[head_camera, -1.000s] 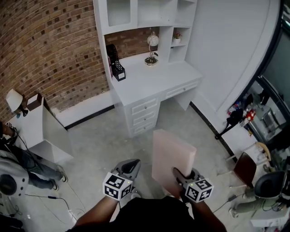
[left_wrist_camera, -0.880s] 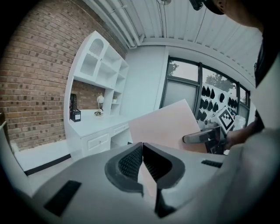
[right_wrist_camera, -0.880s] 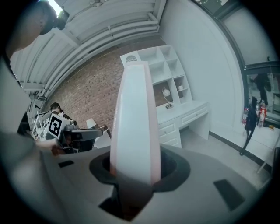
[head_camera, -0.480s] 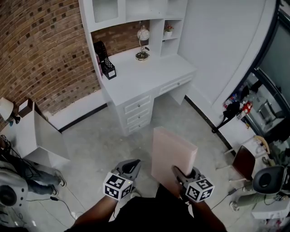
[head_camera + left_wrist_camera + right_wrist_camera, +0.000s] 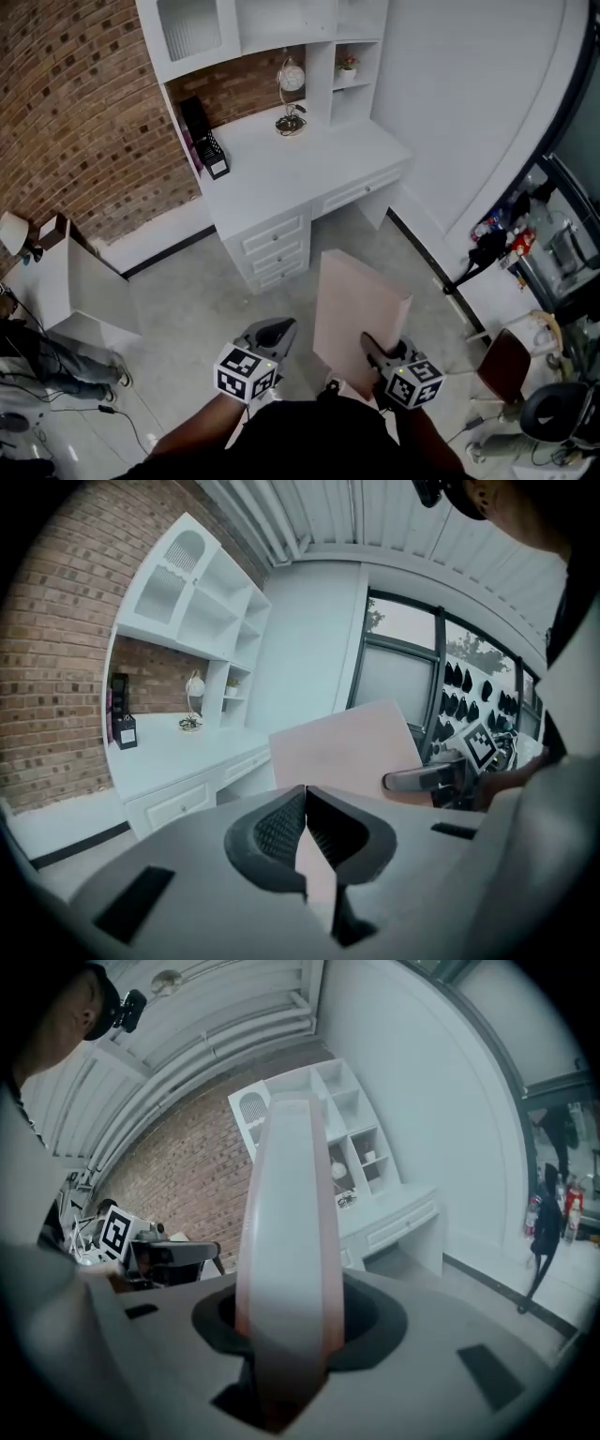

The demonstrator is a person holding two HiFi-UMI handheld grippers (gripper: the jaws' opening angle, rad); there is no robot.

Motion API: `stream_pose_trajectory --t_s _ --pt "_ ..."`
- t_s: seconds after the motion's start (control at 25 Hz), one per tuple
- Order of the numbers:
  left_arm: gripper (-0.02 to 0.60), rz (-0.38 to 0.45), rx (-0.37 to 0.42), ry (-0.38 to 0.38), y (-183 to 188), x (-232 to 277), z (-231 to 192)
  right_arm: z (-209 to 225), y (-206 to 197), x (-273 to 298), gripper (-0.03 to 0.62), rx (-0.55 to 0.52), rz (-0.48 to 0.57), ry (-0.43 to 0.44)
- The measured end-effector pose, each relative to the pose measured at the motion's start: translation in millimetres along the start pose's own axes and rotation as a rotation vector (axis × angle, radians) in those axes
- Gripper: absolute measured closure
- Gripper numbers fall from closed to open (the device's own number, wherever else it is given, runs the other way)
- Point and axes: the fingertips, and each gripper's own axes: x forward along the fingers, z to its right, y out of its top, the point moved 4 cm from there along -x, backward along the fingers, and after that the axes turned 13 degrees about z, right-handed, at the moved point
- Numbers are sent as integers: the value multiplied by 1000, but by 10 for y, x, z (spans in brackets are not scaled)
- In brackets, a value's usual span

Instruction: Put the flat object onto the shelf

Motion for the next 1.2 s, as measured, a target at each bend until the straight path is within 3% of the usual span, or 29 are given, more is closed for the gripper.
stream_pose_trajectory --t_s 0.24,0.48,0.76,1.04,1.2 --pt "577 4 -9 27 132 750 146 738 455 69 424 -13 24 -5" --pt "577 -27 -9 17 33 1273 324 1330 486 67 422 -5 0 -28" --pt "576 -35 7 18 98 1664 230 1659 637 163 422 9 12 -44" --pt "576 -79 5 -43 25 2106 121 1902 711 336 424 22 19 -68" --pt "576 -64 9 -87 128 2523 42 2063 783 506 422 28 5 -87"
